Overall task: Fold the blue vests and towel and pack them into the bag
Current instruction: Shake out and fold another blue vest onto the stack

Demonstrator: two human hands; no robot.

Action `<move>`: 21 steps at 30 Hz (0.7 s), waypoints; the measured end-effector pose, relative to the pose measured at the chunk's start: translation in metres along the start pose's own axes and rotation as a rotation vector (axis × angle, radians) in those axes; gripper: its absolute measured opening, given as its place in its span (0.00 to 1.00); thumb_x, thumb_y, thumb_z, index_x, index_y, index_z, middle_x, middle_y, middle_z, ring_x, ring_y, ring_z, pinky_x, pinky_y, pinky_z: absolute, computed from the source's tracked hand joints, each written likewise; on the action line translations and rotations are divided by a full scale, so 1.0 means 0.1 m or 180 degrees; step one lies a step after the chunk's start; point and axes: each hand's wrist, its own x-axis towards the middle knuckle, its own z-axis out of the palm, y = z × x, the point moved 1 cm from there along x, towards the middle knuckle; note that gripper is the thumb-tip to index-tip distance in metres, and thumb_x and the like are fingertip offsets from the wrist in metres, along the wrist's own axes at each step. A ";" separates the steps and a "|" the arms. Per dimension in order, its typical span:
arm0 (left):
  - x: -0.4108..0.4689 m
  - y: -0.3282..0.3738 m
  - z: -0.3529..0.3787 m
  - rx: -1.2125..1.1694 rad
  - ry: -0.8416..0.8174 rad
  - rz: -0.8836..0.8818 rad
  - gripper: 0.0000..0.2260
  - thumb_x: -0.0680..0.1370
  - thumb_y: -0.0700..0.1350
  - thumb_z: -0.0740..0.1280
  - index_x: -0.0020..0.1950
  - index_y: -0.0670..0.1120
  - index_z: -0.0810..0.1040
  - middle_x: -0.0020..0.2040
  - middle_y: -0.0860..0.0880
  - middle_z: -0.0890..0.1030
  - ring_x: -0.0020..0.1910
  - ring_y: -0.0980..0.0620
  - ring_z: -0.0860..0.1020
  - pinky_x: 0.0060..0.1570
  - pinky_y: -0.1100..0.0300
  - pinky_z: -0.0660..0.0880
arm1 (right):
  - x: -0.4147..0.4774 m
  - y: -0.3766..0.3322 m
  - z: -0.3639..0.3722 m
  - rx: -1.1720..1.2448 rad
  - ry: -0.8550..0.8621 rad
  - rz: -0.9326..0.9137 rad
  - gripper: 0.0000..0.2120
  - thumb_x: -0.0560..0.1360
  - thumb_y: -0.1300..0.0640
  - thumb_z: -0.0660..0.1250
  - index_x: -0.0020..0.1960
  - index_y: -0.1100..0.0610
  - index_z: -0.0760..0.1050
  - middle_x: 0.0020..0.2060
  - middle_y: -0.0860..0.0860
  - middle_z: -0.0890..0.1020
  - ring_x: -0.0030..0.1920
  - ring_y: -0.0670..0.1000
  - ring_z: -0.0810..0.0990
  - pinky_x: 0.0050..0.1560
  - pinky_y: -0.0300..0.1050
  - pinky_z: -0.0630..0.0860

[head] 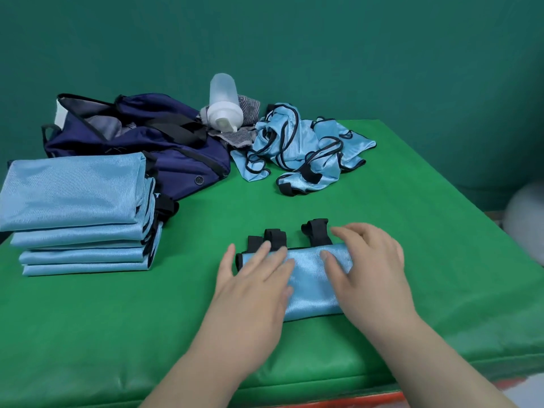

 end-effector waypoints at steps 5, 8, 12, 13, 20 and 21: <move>0.01 -0.10 0.07 -0.0031 -0.0711 -0.0242 0.27 0.80 0.57 0.44 0.77 0.53 0.64 0.79 0.57 0.61 0.78 0.57 0.56 0.77 0.43 0.45 | -0.19 -0.16 0.17 -0.0531 -0.0929 -0.1050 0.22 0.81 0.48 0.49 0.67 0.53 0.74 0.69 0.48 0.75 0.75 0.53 0.67 0.74 0.68 0.52; 0.04 -0.14 0.02 -0.0020 -0.0947 -0.0334 0.34 0.75 0.61 0.31 0.81 0.56 0.46 0.80 0.61 0.42 0.78 0.61 0.36 0.76 0.42 0.35 | -0.18 -0.06 0.15 -0.0596 -0.1413 -0.0798 0.35 0.80 0.36 0.33 0.77 0.51 0.62 0.79 0.46 0.59 0.80 0.48 0.51 0.77 0.66 0.43; 0.01 -0.23 -0.06 0.0087 -0.0974 -0.0564 0.36 0.72 0.63 0.27 0.80 0.59 0.40 0.79 0.60 0.35 0.73 0.60 0.29 0.75 0.41 0.34 | -0.15 0.12 0.02 -0.0478 -0.1805 -0.0330 0.45 0.69 0.28 0.22 0.81 0.45 0.39 0.79 0.40 0.35 0.77 0.41 0.30 0.78 0.56 0.33; -0.02 -0.24 -0.06 0.0104 -0.0893 -0.0604 0.35 0.73 0.63 0.28 0.80 0.58 0.42 0.80 0.58 0.36 0.74 0.58 0.29 0.75 0.41 0.34 | -0.15 0.11 0.00 -0.0444 -0.1792 -0.0263 0.46 0.67 0.26 0.21 0.81 0.45 0.38 0.78 0.41 0.34 0.76 0.41 0.28 0.78 0.55 0.33; -0.07 0.01 0.02 0.0321 -0.0715 0.0010 0.24 0.83 0.59 0.49 0.74 0.51 0.70 0.77 0.48 0.66 0.77 0.47 0.62 0.72 0.36 0.58 | -0.17 -0.15 -0.02 -0.0591 -0.1802 -0.0568 0.38 0.73 0.32 0.27 0.81 0.42 0.41 0.79 0.42 0.33 0.75 0.44 0.25 0.78 0.59 0.36; -0.08 -0.01 0.03 0.0345 -0.0829 -0.0037 0.25 0.83 0.60 0.48 0.74 0.51 0.71 0.77 0.50 0.67 0.77 0.49 0.63 0.72 0.36 0.61 | -0.17 -0.15 0.00 -0.0571 -0.1881 -0.0538 0.38 0.72 0.32 0.28 0.81 0.42 0.41 0.79 0.42 0.34 0.76 0.45 0.26 0.78 0.58 0.37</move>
